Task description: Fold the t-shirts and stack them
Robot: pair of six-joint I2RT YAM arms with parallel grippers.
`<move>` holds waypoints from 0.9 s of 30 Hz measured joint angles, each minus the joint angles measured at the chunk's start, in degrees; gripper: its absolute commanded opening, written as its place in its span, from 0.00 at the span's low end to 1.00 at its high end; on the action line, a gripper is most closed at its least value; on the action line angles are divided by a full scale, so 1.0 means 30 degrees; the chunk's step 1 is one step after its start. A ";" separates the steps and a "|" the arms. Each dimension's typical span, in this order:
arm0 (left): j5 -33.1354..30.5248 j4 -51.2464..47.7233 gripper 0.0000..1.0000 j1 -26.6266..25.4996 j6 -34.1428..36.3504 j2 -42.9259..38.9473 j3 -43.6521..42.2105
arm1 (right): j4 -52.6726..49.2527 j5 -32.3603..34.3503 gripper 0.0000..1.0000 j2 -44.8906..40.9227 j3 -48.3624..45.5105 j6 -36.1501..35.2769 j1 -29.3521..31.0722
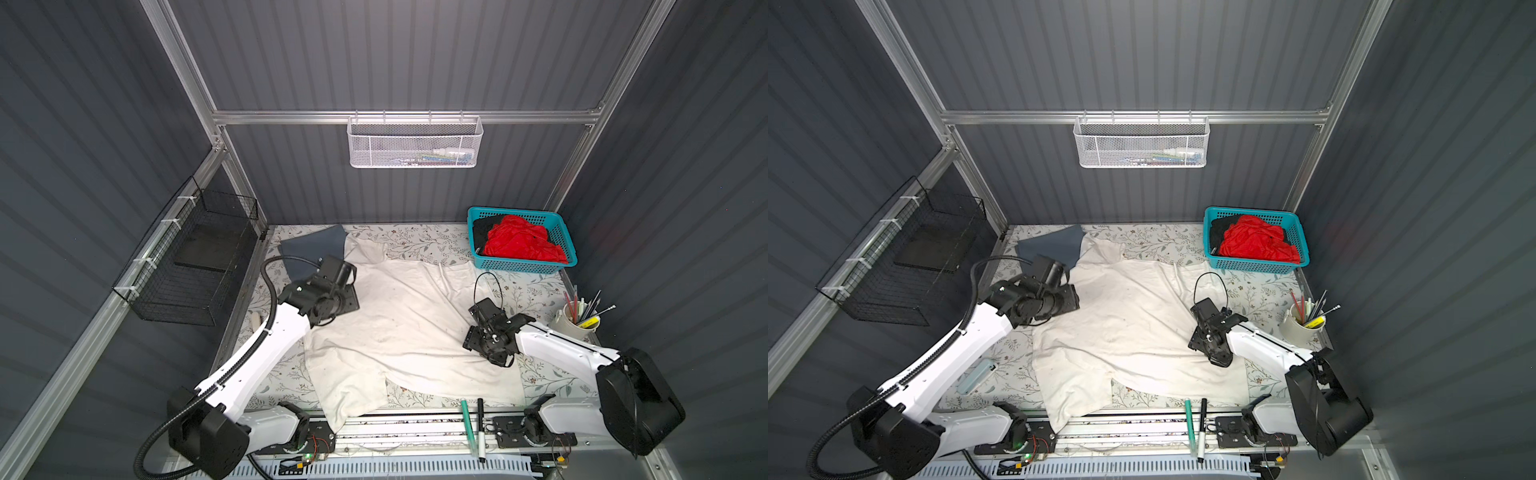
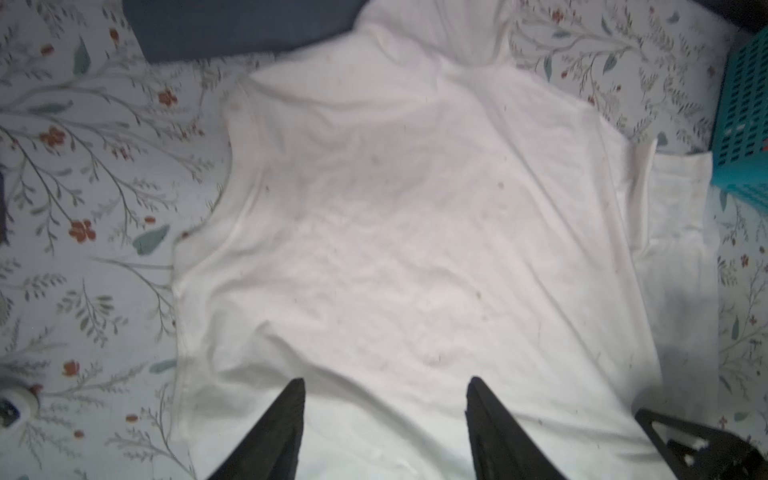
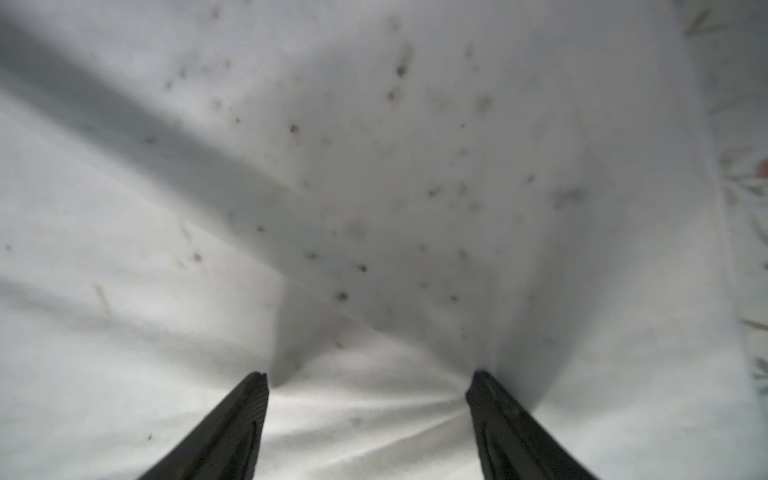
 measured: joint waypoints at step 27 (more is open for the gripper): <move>-0.0590 0.9471 0.58 0.3089 1.1795 2.2287 1.7886 | 0.0146 -0.2499 0.86 0.2273 0.7111 -0.4583 0.0342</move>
